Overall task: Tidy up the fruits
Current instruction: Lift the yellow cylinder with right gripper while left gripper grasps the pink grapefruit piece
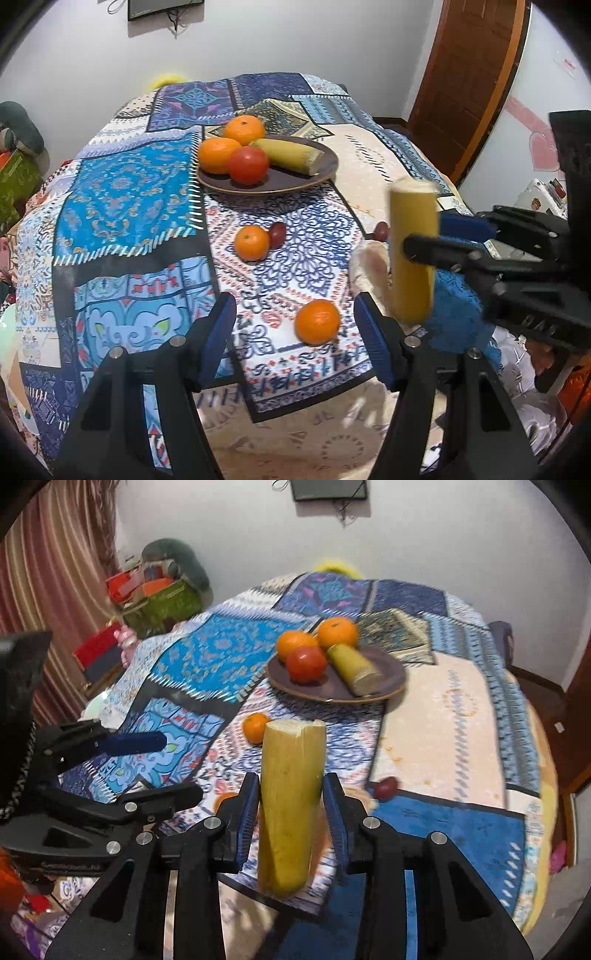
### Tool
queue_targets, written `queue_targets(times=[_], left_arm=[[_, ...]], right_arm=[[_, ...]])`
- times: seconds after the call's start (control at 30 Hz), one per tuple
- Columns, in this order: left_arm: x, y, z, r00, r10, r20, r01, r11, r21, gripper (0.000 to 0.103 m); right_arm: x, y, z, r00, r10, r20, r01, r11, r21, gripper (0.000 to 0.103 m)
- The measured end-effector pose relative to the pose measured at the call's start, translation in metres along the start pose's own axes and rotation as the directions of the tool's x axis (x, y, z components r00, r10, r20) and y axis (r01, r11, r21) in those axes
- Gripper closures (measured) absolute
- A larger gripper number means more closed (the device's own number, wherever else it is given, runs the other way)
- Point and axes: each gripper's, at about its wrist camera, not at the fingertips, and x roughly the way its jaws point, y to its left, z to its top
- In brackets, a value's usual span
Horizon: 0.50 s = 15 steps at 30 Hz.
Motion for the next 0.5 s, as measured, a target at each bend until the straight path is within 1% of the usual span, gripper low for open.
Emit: queue_targets(times=[0.13,0.23,0.33,0.4,0.5], left_arm=[[0.004,-0.012,0.009,1.000,-0.022,-0.007,0.022,1.000,0.002,0.037],[0.009,-0.024,0.015,1.000,-0.027,-0.010,0.028,0.999,0.024,0.037],[0.023,-0.036,0.019,0.998,-0.037,-0.044,0.039,0.998,0.048,0.037],[0.037,-0.046,0.020,0.996,-0.036,-0.084,0.042,0.996,0.076,0.037],[0.054,-0.059,0.020,0.992,-0.025,-0.123,0.040,0.992,0.117,0.037]], right_arm=[[-0.012,-0.025,-0.003,1.000,-0.028,0.009,0.028,0.999,0.035,0.071],[-0.019,-0.046,-0.007,0.999,-0.038,0.010,0.037,0.997,0.075,0.071],[-0.026,-0.062,-0.012,0.999,-0.047,0.015,0.045,0.993,0.111,0.071],[-0.029,-0.071,-0.017,0.999,-0.040,0.015,0.037,0.990,0.135,0.071],[-0.031,-0.077,-0.025,0.998,-0.052,0.020,0.049,0.989,0.140,0.071]])
